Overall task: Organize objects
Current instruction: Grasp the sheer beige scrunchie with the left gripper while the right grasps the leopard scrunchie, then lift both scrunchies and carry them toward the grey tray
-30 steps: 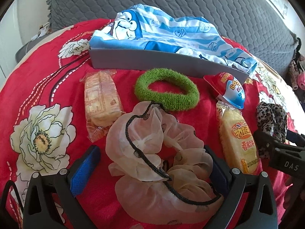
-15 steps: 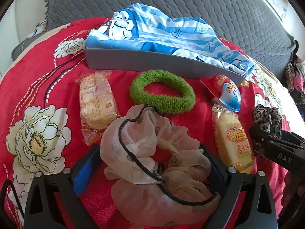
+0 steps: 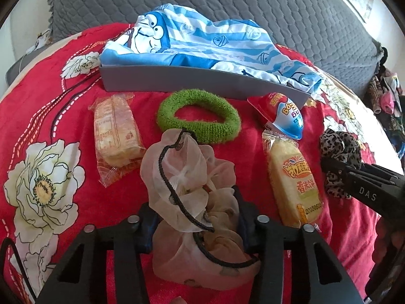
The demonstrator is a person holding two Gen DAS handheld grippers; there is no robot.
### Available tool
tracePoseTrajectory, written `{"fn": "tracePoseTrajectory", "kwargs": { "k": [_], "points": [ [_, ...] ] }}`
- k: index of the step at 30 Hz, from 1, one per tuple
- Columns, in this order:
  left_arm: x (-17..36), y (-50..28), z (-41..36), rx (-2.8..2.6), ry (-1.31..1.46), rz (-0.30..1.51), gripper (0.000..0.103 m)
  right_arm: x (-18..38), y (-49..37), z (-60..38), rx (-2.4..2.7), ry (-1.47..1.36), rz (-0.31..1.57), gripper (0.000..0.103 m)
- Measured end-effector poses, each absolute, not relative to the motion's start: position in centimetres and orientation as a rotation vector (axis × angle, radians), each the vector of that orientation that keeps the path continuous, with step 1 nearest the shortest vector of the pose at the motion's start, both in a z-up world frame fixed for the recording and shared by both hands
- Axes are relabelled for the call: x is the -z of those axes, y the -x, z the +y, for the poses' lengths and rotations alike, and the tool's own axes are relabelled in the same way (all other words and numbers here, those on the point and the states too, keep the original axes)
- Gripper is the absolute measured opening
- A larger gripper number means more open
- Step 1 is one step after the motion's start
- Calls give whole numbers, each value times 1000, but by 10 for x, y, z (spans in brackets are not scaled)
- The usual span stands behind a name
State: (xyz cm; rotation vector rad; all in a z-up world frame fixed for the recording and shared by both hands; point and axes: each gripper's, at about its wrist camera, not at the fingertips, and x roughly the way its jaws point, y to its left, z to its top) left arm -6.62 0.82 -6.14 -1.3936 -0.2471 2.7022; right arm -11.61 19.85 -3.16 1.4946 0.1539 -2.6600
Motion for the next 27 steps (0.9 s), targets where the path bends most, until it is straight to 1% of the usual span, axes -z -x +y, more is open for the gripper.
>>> {"fn": "tracePoseTrajectory", "kwargs": {
  "k": [2, 4, 10, 16, 27],
  "points": [
    [61, 66, 8, -2700, 1395, -251, 42, 31, 116, 199, 2657, -1495, 150, 28],
    [61, 66, 8, -2696, 1390, -248, 34, 31, 116, 199, 2653, -1497, 147, 27],
    [58, 65, 10, -2682, 1388, -251, 23, 30, 115, 198, 2640, -1501, 145, 23],
    [54, 64, 12, -2687, 1382, -247, 20, 27, 115, 198, 2614, -1501, 118, 19],
    [49, 61, 11, -2686, 1383, -245, 20, 25, 110, 193, 2579, -1486, 119, 18]
  ]
}}
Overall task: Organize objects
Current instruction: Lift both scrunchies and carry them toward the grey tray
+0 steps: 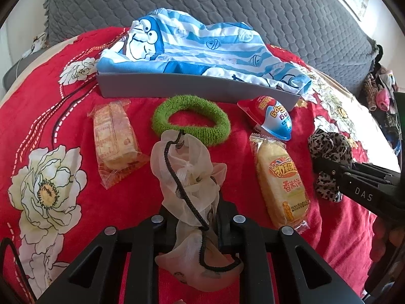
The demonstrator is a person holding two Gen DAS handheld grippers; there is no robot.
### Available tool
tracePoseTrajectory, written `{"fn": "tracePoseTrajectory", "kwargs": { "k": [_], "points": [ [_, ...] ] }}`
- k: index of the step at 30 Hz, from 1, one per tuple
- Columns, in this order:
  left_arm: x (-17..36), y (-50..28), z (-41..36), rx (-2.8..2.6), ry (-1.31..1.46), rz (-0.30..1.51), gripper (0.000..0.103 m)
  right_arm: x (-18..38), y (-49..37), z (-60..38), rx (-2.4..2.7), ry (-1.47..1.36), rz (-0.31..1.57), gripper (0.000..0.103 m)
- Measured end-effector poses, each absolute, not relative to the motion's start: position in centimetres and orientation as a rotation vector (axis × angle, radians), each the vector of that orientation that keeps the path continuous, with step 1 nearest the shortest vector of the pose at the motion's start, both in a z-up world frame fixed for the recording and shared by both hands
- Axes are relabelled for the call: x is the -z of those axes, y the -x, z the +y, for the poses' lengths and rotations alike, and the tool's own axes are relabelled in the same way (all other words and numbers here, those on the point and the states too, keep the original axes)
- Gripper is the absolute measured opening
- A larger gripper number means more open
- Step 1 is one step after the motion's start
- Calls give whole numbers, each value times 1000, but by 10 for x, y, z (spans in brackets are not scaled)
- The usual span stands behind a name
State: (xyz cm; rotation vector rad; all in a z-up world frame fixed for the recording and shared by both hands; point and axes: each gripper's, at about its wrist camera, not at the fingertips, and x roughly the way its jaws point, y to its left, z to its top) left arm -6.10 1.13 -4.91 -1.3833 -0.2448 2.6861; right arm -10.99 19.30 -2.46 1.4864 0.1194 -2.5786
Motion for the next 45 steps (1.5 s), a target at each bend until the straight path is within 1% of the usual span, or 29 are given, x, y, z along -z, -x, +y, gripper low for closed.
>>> {"fn": "tracePoseTrajectory", "kwargs": {
  "k": [15, 20, 24, 29, 45],
  "points": [
    [35, 55, 8, -2699, 1357, -247, 20, 7, 94, 181, 2549, -1427, 95, 18],
    [27, 50, 11, -2711, 1328, -214, 20, -1, 83, 177, 2554, -1411, 101, 18],
    [21, 47, 12, -2715, 1317, -192, 20, -16, 72, 180, 2587, -1362, 73, 18],
    [14, 42, 14, -2724, 1298, -174, 20, -32, 63, 188, 2618, -1323, -17, 18],
    [-8, 31, 12, -2755, 1268, -146, 20, -51, 43, 174, 2640, -1256, 45, 18]
  ]
}}
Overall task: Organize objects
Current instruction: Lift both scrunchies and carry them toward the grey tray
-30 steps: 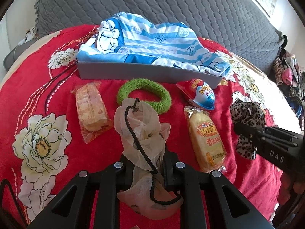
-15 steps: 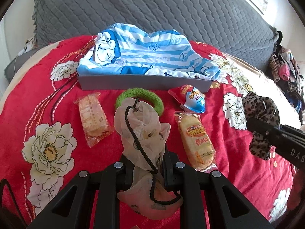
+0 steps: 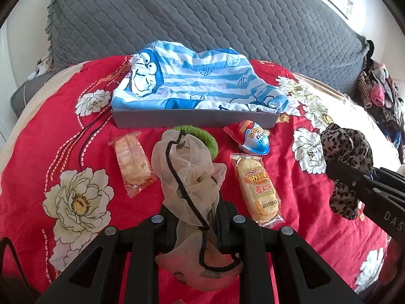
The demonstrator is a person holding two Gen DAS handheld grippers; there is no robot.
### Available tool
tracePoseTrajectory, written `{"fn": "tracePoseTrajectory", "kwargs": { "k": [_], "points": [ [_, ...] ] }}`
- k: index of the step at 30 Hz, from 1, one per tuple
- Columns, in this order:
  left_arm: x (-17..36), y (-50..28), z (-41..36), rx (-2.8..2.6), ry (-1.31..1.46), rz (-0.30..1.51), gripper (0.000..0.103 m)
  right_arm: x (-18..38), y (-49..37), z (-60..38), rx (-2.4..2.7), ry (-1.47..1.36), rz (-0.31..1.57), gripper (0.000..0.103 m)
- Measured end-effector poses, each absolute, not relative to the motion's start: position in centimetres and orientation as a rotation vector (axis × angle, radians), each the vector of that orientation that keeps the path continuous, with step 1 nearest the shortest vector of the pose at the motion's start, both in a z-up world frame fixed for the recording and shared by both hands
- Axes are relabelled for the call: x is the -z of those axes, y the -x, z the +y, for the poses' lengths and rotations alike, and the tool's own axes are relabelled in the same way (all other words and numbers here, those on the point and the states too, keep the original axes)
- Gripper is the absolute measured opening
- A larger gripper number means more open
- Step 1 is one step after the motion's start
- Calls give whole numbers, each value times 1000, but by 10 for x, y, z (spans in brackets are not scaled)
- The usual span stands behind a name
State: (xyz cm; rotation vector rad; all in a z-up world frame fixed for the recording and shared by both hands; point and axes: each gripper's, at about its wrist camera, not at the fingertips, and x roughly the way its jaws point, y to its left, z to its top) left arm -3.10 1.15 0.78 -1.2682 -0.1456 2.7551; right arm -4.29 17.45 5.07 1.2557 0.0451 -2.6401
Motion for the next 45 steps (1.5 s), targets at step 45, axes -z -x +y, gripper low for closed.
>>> {"fn": "tracePoseTrajectory", "kwargs": {
  "k": [45],
  "points": [
    [-78, 5, -17, -2853, 1060, -119, 20, -105, 18, 121, 2678, -1080, 81, 18]
  ]
}}
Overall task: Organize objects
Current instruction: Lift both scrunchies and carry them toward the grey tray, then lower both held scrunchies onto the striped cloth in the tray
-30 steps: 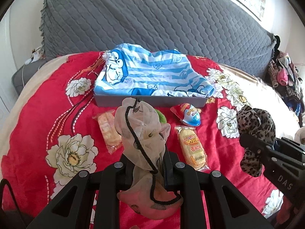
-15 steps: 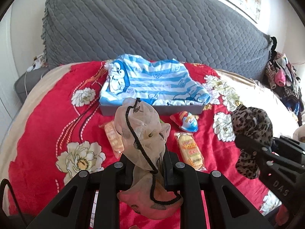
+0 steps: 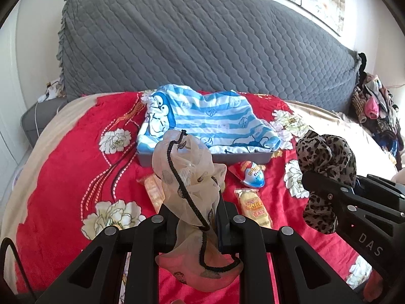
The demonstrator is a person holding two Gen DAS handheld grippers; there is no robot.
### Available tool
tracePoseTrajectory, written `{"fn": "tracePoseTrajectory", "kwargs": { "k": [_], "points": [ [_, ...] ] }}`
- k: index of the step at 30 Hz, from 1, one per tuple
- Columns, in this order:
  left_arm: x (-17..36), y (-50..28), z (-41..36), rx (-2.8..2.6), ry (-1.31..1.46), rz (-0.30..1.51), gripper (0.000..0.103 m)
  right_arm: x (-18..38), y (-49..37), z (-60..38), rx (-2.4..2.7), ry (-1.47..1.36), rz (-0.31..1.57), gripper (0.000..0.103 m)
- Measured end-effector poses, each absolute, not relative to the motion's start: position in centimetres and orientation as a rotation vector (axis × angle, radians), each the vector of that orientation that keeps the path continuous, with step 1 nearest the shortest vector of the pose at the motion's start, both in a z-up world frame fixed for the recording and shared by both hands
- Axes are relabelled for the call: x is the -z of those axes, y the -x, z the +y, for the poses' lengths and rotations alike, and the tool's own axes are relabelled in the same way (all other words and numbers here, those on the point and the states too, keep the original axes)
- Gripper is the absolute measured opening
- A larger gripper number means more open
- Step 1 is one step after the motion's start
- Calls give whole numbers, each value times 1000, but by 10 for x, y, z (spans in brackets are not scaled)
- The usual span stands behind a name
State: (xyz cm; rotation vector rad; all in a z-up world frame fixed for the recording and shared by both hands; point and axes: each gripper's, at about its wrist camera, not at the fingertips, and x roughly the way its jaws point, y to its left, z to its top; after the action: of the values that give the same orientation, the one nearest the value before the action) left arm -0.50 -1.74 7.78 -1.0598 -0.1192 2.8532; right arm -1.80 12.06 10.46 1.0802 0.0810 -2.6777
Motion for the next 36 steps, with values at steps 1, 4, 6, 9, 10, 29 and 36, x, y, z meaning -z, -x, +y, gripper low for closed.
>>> {"fn": "tracePoseTrajectory", "kwargs": {
  "k": [1, 4, 6, 9, 10, 29, 36],
  "points": [
    [-78, 6, -18, -2855, 1058, -117, 20, -104, 19, 119, 2674, -1080, 84, 18],
    [-80, 9, -19, -2865, 1047, -107, 20, -103, 22, 116, 2672, -1076, 103, 18],
    [-80, 12, -19, -2871, 1039, -95, 20, -104, 24, 114, 2671, -1068, 110, 18],
    [-82, 16, -19, -2883, 1029, -67, 20, -103, 28, 110, 2663, -1060, 115, 18],
    [-82, 17, -19, -2884, 1026, -67, 20, -104, 29, 108, 2662, -1054, 116, 18],
    [-72, 69, -24, -2896, 1070, -86, 21, -106, 69, 99, 2666, -982, 124, 18],
    [-67, 87, -25, -2891, 1077, -96, 21, -99, 85, 101, 2661, -988, 96, 18]
  ]
}}
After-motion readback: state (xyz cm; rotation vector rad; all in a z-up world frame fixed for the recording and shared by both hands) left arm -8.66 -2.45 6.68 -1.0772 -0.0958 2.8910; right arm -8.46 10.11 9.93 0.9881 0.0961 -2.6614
